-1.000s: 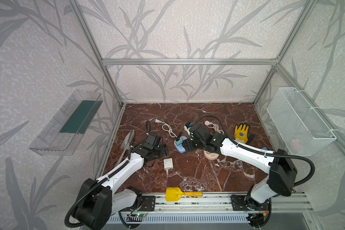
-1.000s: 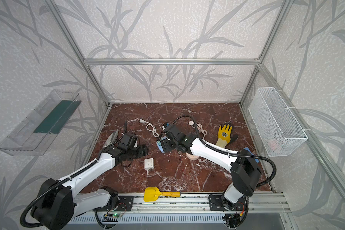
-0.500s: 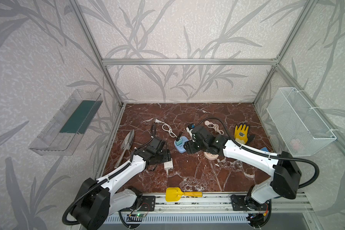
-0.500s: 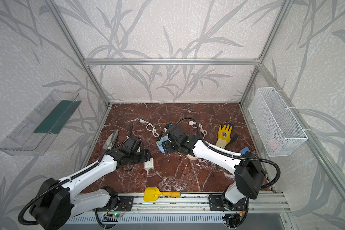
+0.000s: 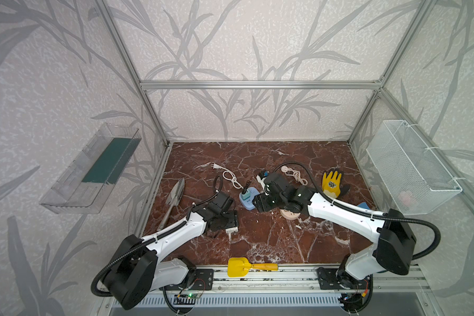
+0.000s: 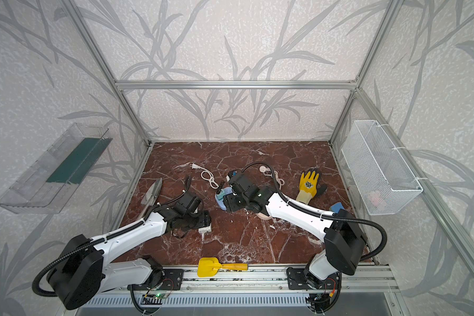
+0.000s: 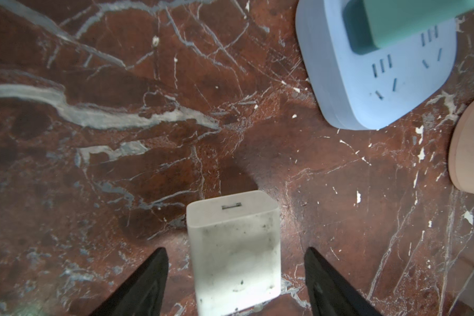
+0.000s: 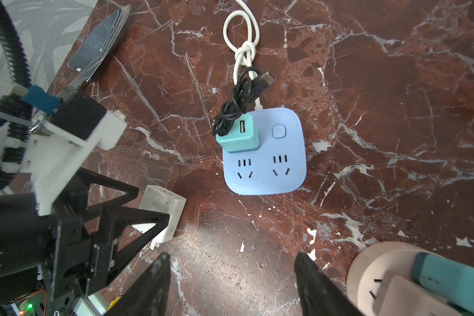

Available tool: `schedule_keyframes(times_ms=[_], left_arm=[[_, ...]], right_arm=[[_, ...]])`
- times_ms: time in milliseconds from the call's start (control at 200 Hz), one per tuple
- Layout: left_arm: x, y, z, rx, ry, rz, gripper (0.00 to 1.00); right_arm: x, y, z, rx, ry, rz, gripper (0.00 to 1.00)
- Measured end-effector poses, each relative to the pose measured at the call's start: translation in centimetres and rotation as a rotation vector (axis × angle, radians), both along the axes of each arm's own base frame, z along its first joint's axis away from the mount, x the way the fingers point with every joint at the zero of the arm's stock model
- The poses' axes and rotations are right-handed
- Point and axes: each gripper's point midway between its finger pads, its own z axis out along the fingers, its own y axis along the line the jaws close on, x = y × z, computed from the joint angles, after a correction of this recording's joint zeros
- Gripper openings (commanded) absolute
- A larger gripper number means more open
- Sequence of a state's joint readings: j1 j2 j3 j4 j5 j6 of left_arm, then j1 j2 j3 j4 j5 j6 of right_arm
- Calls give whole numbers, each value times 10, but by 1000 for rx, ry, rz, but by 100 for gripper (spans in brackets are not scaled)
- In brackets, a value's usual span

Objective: Insert plugs into power strip
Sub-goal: Pick up the plug from the center of the table.

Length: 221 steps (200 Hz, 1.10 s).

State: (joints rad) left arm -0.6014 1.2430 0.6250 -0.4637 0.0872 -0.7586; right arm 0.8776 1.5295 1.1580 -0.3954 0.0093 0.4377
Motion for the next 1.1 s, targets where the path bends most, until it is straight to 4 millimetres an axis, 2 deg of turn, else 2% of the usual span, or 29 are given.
schedule_keyframes(times_ms=[415,695,855,1105], left_arm=[[-8,-6,-22,47,60,-20,74],[-3,-10,-23,54,44,-23,66],[-1,-11,-23,58,37,-26,57],[1,-14,-21,55,26,-43,38]], right_arm=[[-2,0,2,8,3,6,71],[-4,-2,-2,2,8,7,71],[-4,-2,-2,1,9,7,71],[-4,-2,-3,0,10,7,71]])
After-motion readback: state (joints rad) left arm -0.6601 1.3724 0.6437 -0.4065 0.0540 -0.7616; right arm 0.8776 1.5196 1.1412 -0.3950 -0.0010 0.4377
